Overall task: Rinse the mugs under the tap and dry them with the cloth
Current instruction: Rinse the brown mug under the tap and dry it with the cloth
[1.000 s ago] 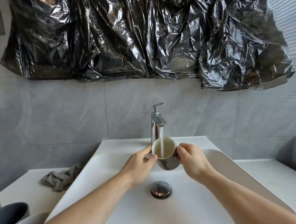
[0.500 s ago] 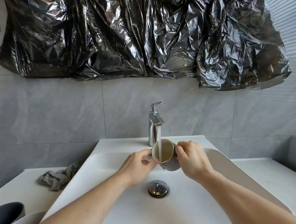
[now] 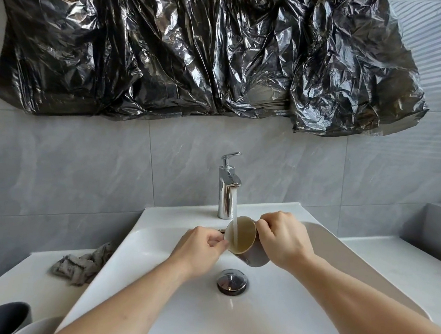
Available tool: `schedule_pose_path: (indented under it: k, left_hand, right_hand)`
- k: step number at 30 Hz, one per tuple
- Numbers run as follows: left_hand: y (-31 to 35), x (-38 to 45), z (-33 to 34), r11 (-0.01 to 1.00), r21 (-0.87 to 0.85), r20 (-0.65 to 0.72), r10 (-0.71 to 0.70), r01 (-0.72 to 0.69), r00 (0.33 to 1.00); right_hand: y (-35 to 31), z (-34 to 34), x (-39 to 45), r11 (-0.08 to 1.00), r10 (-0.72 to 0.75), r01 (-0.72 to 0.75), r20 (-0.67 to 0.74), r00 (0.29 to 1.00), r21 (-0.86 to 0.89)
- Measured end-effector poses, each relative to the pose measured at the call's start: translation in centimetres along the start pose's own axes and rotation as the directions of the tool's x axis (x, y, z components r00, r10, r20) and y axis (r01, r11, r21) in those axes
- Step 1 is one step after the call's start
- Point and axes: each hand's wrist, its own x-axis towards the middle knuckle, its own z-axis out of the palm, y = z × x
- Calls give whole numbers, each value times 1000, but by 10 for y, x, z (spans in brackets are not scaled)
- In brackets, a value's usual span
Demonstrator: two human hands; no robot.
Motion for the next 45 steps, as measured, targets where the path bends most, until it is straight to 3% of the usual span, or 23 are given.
schedule_pose_path:
  k: [15, 21, 27, 33, 39, 41, 45]
  left_hand:
    - [6, -8, -9, 985, 141, 26, -104, 100, 994]
    - [6, -9, -12, 969, 206, -7, -135, 133, 991]
    - [5, -9, -15, 954, 269, -128, -101, 133, 987]
    - [5, -7, -16, 954, 256, -220, -102, 158, 970]
    - [8, -6, -20, 987, 76, -269, -114, 140, 956]
    - [7, -4, -19, 994, 7, -233, -107, 111, 967]
    - [6, -4, -17, 980, -194, -7, -55, 53, 998]
  right_hand:
    - [-6, 2, -3, 994, -105, 106, 48, 993, -25]
    - [-5, 7, -4, 990, -105, 91, 127, 986, 109]
    - [-1, 13, -3, 935, 3, -88, 241, 971, 343]
    - [-5, 13, -4, 784, 86, -287, 362, 928, 550]
    - [-4, 12, 1, 600, 166, -455, 454, 875, 658]
    - [-6, 12, 1, 547, 176, -498, 490, 854, 673]
    - [-8, 16, -1, 426, 186, -579, 559, 808, 695]
